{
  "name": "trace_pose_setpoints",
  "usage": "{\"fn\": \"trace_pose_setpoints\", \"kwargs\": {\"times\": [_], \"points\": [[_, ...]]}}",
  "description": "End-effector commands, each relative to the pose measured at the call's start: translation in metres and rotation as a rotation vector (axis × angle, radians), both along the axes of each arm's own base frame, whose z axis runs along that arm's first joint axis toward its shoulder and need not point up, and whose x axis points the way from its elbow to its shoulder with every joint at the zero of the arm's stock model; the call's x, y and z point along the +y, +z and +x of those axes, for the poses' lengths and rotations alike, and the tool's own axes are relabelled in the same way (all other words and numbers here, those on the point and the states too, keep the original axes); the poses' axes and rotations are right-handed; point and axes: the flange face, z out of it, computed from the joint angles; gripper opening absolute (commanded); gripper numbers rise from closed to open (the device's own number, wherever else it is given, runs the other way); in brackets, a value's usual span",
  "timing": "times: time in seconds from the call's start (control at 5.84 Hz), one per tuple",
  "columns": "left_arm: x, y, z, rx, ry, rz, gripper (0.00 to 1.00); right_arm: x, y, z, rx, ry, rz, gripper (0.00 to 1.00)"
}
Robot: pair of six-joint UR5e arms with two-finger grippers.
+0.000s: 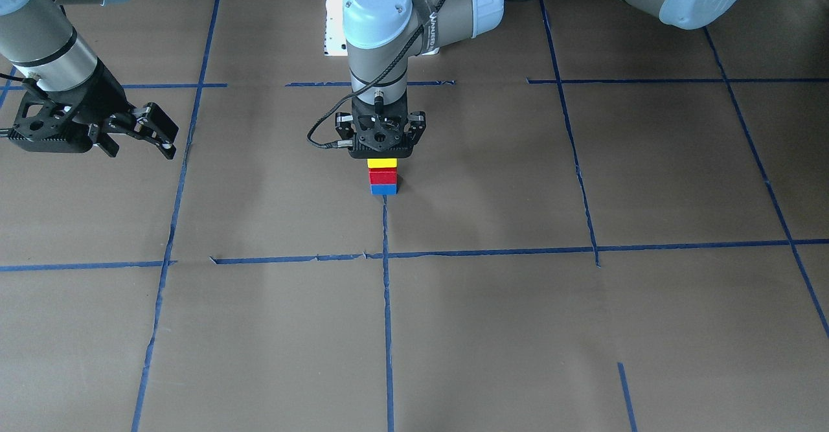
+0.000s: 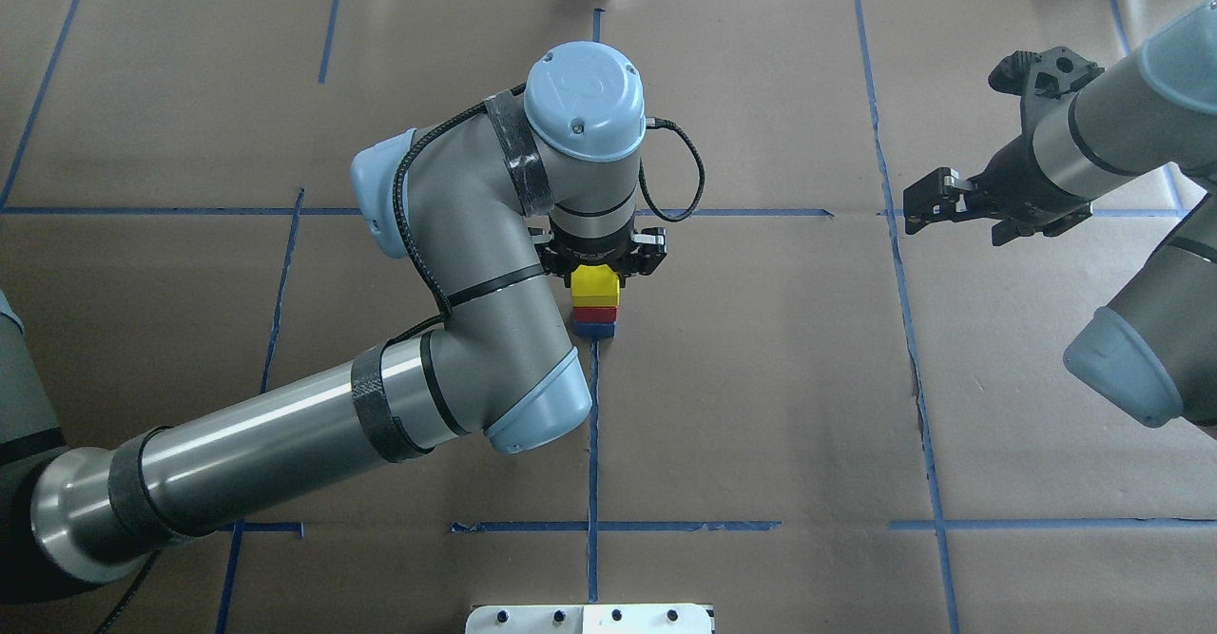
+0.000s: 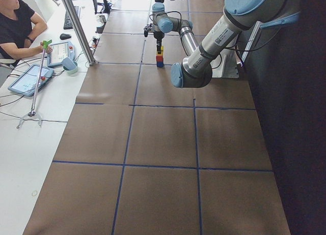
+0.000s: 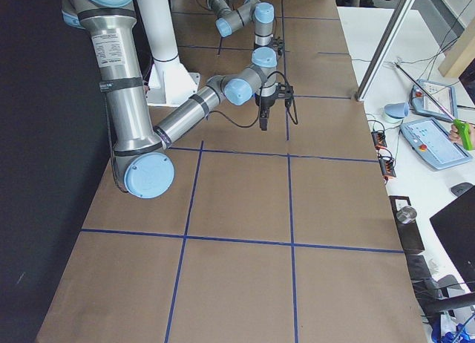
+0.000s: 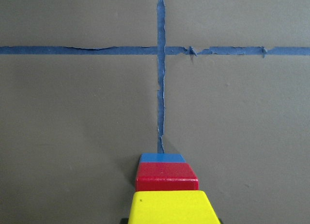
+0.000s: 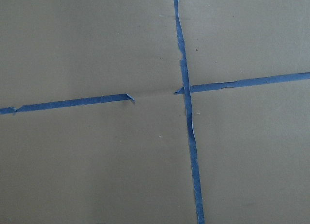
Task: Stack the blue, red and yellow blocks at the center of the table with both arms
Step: 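Hold the yellow cube on the stack and open the left gripper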
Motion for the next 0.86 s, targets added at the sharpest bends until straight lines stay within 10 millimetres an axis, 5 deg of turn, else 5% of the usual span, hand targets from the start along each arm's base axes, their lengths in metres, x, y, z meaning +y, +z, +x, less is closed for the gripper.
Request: {"fn": "trace_pose_setpoints", "kwargs": {"times": [0.0,0.34,0.68], "points": [[-0.0008,0.0005,0.0006,-0.003,-0.002,0.002,0.04,-0.0001,-0.0006,-0.0002,-0.001,0.000,0.001,1.00],[-0.0007,-0.0008,0.0005,0.000,-0.001,0.005,0.09,0.0001,0.0002,-0.0001,0.000,0.000,0.000,1.00],[-0.0012,-0.0001,0.0013,-0.001,0.019,0.026,0.49,0.0000,-0.0007,-0.0003,-0.002,-0.001,0.000,1.00]]}}
